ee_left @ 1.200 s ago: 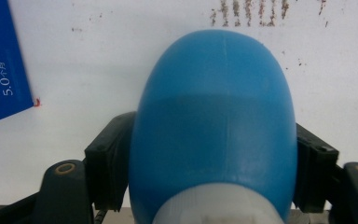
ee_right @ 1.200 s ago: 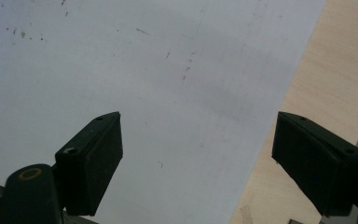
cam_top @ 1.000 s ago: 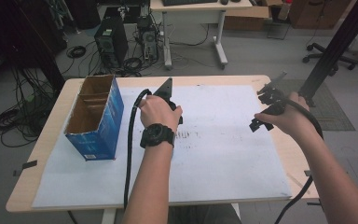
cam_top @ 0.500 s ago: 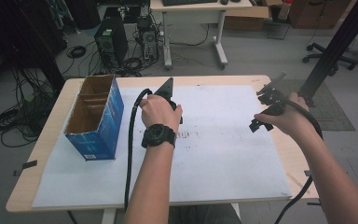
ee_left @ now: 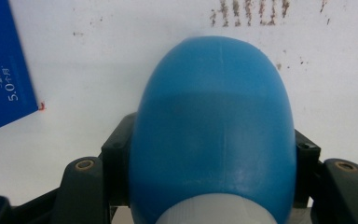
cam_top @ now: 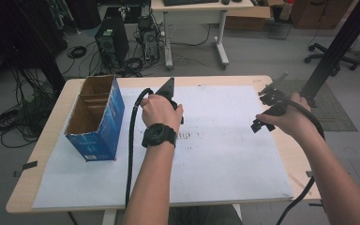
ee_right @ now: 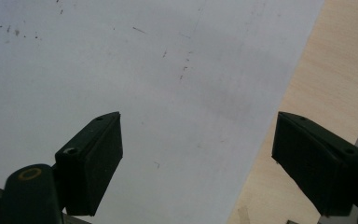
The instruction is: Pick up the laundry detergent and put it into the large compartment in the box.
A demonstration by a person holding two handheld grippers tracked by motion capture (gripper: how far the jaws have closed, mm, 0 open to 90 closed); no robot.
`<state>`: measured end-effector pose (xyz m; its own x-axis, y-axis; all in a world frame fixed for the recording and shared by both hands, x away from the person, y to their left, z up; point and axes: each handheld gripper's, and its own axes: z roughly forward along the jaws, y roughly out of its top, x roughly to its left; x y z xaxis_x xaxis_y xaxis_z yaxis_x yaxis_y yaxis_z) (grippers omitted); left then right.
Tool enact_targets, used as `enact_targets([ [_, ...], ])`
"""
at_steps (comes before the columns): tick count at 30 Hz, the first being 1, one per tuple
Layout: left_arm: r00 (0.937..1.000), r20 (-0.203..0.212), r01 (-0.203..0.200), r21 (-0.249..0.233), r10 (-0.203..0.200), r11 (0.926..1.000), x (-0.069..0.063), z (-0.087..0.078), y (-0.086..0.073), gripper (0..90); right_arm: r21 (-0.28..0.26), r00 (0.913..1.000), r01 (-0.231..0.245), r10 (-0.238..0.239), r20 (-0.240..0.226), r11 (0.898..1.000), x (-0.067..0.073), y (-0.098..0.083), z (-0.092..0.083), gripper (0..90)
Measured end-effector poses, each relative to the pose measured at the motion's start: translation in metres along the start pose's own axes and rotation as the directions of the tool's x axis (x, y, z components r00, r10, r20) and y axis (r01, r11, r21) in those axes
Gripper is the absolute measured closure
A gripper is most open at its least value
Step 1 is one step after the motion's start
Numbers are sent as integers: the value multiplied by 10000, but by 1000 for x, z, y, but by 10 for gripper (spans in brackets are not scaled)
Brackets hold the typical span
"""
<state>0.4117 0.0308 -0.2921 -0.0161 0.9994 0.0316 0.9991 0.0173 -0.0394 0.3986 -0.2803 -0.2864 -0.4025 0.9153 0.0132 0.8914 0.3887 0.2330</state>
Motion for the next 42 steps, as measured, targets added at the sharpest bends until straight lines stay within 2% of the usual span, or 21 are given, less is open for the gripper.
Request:
enact_targets([
  [11, 9998, 201, -70, 275, 65, 9996, 2, -10, 1, 375, -36, 10000, 17, -17, 9, 10000, 0, 2, -2, 162],
  [21, 9993, 383, -44, 298, 33, 9995, 5, -20, 1, 375, -68, 10000, 26, -26, 30, 10000, 1, 3, -5, 162],
  [28, 9993, 352, -103, 364, 90, 9993, 7, -28, 0, 375, -84, 10000, 48, -47, 43, 10000, 1, 4, -7, 162],
  [42, 9991, 403, -140, 317, 127, 9994, 9, -56, 0, 375, -105, 10000, 28, -28, -9, 9999, 0, 6, -9, 162],
])
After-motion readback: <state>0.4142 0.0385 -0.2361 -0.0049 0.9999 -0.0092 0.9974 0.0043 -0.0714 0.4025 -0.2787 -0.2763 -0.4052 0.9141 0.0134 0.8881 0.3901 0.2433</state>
